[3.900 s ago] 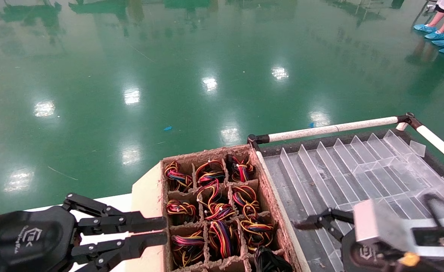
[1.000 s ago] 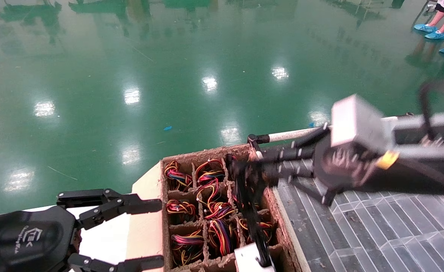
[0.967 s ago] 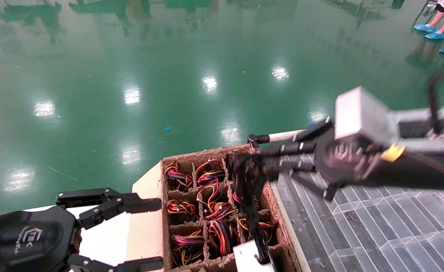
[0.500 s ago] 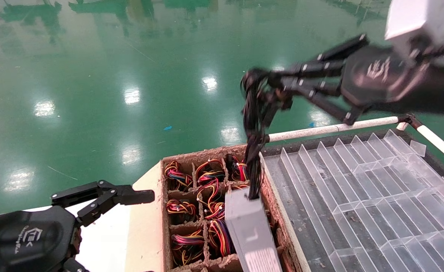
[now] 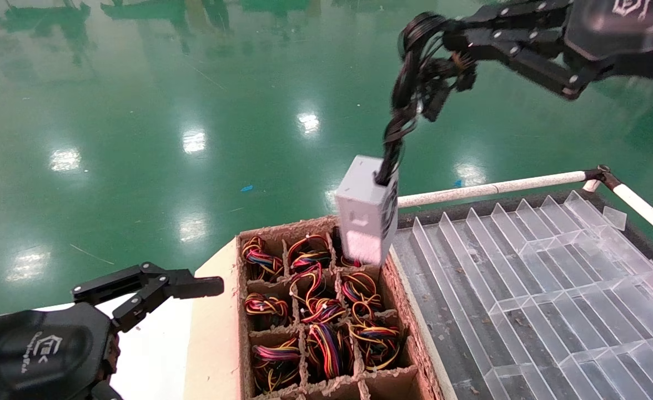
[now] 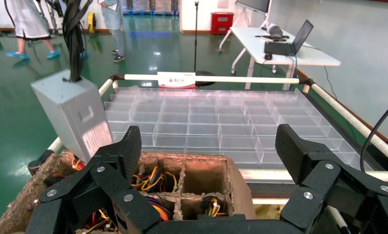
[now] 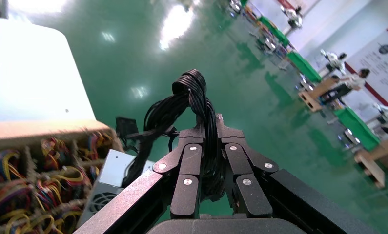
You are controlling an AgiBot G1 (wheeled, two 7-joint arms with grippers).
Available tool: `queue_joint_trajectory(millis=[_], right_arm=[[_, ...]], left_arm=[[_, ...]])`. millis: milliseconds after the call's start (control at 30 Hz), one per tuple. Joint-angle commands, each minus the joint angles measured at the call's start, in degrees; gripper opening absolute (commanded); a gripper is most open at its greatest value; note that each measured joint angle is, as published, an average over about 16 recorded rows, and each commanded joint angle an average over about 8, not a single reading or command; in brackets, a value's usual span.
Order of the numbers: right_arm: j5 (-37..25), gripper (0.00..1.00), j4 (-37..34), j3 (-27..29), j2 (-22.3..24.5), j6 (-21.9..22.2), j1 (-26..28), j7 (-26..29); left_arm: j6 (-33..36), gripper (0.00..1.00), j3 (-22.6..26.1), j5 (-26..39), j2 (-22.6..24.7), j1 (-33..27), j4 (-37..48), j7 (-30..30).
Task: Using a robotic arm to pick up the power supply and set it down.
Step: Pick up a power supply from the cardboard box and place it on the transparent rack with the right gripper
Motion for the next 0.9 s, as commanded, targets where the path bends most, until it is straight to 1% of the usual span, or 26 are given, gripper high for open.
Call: queue_joint_trajectory(millis=[33,233,467,700,900], right_arm=[[-1.3,0.0,-2.7,-0.6,-0.4,-0.8,2.0,-1.2],[-6.6,0.0,-12.9,-3.2,-2.0,-1.4,7.4,-6.8],[-11.8,0.0,-23.7,-6.2,-4.4,-1.6,12.2,-13.6],[-16.4,0.0,-31.9,-9.2,-7.5,-1.2,16.2,-19.2],[-19.5,0.0,-37.7,-11.3,-10.7,0.7,18.2,-23.1]], left_arm=[[0.0,1.0,0.0,0.0,0.0,0.0,0.0,0.0],[0.0,1.0,0.0,0.0,0.0,0.0,0.0,0.0],[0.0,1.0,0.0,0.0,0.0,0.0,0.0,0.0],[0.0,1.0,0.0,0.0,0.0,0.0,0.0,0.0],[0.0,1.0,0.0,0.0,0.0,0.0,0.0,0.0]])
